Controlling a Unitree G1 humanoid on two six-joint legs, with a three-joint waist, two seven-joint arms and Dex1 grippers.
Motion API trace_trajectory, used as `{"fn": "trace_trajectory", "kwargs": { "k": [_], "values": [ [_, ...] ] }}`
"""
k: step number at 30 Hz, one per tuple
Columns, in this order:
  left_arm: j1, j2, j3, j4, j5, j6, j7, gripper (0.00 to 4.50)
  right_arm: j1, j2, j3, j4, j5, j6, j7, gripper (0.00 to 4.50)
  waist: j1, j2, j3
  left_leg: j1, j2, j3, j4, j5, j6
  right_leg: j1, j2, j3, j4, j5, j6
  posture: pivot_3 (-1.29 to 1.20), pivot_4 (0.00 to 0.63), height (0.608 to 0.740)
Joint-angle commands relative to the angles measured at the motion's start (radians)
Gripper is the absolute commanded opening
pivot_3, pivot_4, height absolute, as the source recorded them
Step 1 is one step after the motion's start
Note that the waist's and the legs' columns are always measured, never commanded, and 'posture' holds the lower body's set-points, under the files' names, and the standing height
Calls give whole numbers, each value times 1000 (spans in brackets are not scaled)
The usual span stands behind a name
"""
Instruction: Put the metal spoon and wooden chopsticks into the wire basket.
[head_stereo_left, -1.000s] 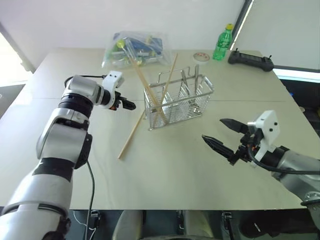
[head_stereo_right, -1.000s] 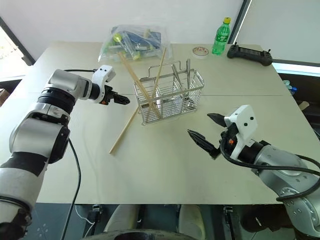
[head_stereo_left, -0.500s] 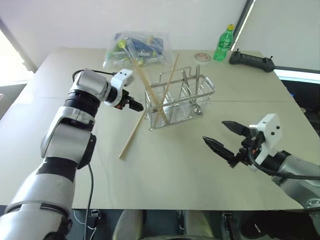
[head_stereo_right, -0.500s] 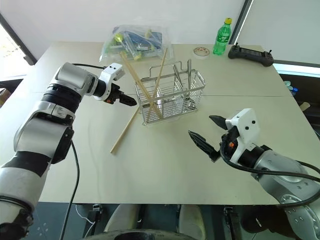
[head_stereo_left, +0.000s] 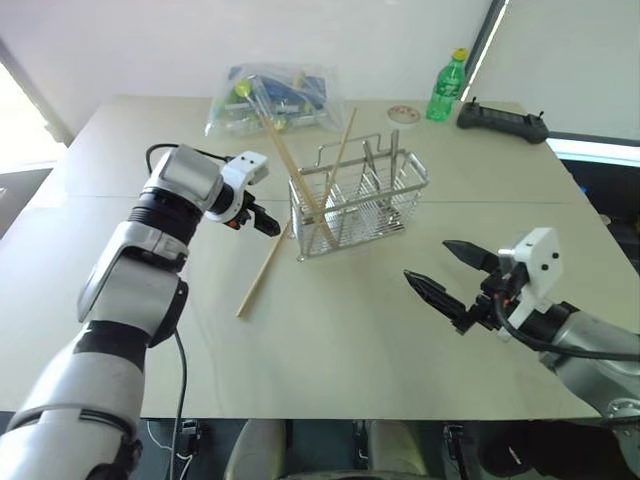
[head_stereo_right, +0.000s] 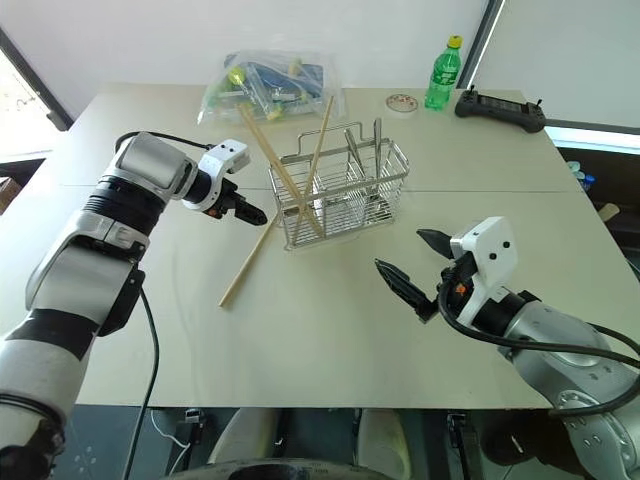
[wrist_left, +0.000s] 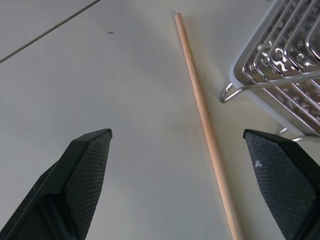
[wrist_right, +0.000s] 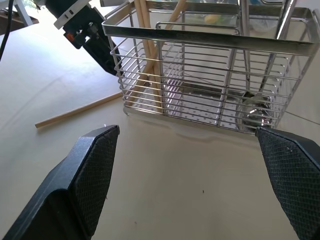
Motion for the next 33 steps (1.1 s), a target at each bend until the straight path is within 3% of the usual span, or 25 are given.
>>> {"fn": "trace_trajectory", "kwargs": {
  "k": [1, 13, 21, 33],
  "values": [
    [-10, -6, -40, -25, 15, -2, -26, 4442, -9, 16, 9, -24, -11, -27, -9, 4500, -1, 0, 0, 0, 0, 0, 0, 0, 0, 0, 0, 0, 0, 0, 0, 0, 150, 690],
    [6, -94, -140, 68, 60, -59, -46, 4442, 25, 43, 19, -54, -21, -36, -28, 4500, 0, 2, -2, 1, 0, 0, 0, 0, 0, 1, 0, 0, 0, 0, 0, 0, 150, 690],
    [12, -148, -129, 110, 81, -58, -38, 4442, 175, -44, -7, -133, 12, -50, 131, 4500, 2, 6, -5, 3, 0, 0, 2, 0, 0, 5, -1, 0, 0, -4, 1, 0, 150, 690],
    [27, -105, -127, 109, 115, -45, -67, 4442, 126, -33, -18, -99, 14, -53, 90, 4500, 0, 7, -5, 4, 1, 0, 3, 0, 0, 7, -1, 0, 0, -5, 1, 0, 150, 690]
  ]
}}
